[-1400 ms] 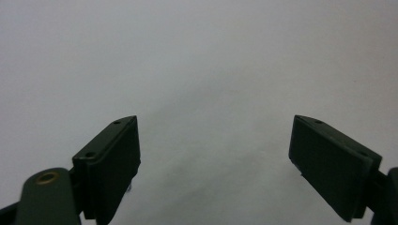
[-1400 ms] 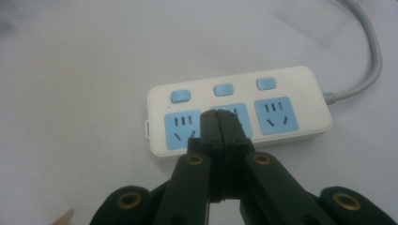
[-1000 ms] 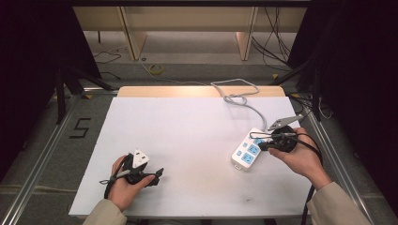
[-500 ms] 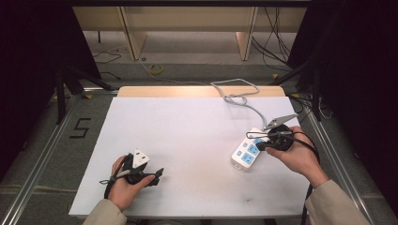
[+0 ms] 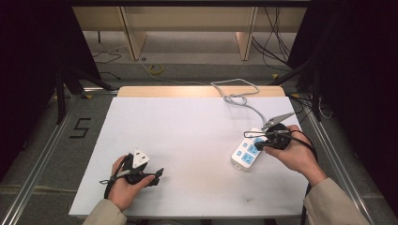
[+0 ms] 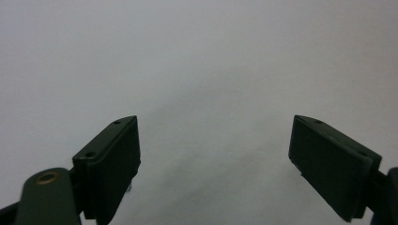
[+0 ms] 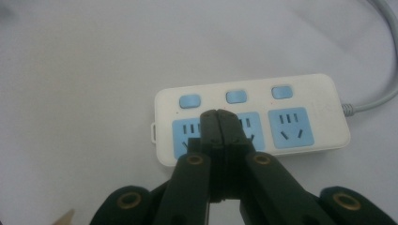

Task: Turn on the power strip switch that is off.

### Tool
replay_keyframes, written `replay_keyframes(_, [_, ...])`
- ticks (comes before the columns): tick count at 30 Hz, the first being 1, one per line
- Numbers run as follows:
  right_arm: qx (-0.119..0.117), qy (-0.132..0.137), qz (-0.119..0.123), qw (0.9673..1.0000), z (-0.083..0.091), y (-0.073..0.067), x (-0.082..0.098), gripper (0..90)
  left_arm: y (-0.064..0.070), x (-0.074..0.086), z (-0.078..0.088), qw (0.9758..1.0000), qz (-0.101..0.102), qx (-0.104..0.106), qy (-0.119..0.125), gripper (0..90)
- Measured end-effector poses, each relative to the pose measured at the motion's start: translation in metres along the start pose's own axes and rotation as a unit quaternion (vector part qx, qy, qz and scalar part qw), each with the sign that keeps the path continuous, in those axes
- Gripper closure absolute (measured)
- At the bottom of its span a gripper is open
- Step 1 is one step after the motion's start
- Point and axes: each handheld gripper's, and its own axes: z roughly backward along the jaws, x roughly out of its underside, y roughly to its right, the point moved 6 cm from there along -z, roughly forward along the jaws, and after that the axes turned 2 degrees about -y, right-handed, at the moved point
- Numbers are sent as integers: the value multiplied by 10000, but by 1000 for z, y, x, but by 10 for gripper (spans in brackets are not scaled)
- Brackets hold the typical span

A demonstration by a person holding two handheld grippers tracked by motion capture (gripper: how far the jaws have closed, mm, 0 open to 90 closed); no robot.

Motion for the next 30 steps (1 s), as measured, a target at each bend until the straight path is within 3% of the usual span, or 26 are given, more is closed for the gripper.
replay_keyframes(30, [-30,-271,118,9996,-9,-3,-9,900,0,0,0,10000,3,19,-4,166])
